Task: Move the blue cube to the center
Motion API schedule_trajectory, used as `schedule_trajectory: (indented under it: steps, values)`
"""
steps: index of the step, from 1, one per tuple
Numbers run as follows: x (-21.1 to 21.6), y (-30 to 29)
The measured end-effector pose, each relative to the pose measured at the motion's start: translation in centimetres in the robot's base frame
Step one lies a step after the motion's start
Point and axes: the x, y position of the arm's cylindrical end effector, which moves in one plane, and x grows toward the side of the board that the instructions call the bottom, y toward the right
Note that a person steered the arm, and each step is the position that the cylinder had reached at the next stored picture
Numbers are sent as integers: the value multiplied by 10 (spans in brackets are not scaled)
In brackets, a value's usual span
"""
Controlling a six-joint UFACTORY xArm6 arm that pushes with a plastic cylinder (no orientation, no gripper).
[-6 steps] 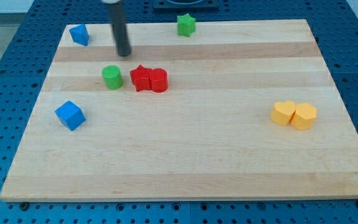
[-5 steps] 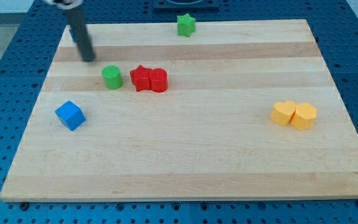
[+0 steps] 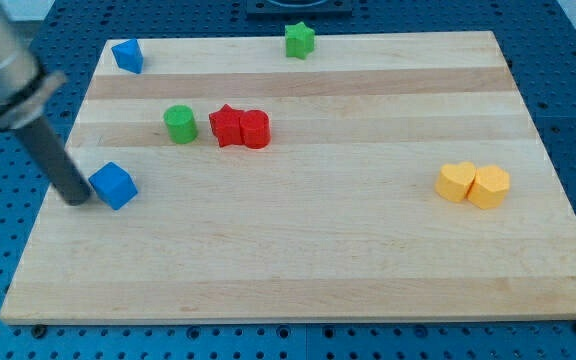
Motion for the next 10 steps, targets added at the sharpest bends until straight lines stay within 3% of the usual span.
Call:
schedule_trajectory:
  steps: [1, 2, 3, 4, 6, 8, 9, 10]
  values:
    - [-2, 75]
    - [2, 79]
    - [4, 31]
    - [-6, 19]
    - [-36, 116]
    - [-38, 236]
    - [-37, 241]
    - [-29, 194]
